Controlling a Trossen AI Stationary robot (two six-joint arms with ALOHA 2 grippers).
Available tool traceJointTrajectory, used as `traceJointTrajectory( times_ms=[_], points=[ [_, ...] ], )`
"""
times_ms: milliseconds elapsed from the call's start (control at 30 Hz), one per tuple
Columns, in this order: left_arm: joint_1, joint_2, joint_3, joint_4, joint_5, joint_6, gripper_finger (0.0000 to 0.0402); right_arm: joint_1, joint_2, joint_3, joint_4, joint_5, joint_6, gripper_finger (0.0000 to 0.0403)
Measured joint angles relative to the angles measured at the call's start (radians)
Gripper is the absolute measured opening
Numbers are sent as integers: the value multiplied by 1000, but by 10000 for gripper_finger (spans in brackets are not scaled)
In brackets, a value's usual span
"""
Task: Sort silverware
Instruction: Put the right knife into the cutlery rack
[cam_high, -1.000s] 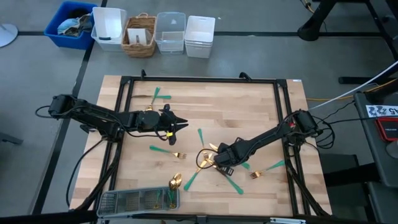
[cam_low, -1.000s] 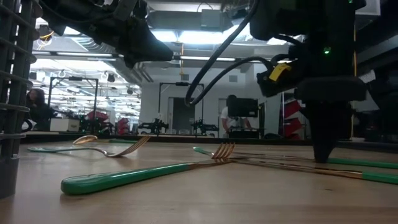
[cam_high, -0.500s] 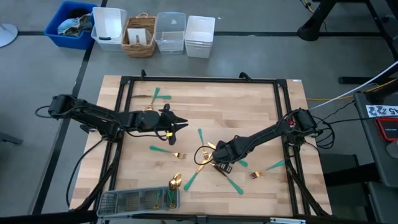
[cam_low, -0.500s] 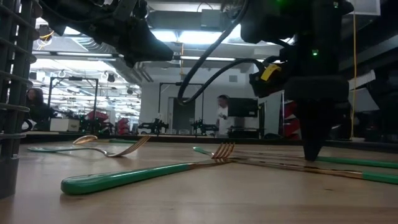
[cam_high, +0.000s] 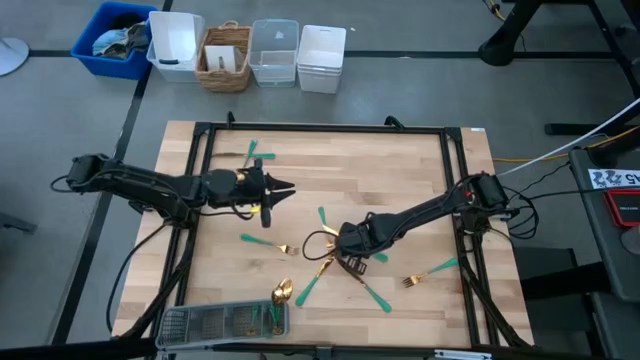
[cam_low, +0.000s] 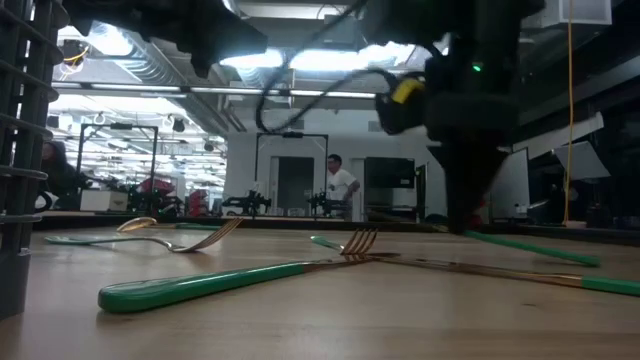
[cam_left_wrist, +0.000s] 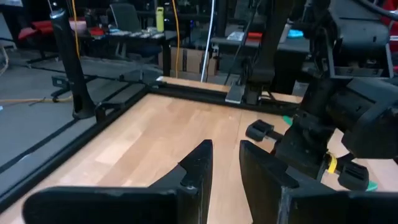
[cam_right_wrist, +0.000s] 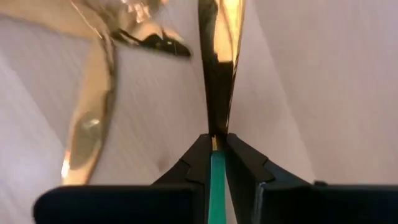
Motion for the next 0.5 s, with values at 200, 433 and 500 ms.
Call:
traceJointTrajectory(
  times_ms=[200,433,500],
  points=[
    [0,-66,0,-35,0,47,72,-27,0,66,-4,35,-86,42],
    [0,-159,0,-87,0,45,72,-71,0,134,-2,66,-189,41],
    [0,-182,0,-99,0,45,72,-83,0,146,-5,65,-212,41]
  ],
)
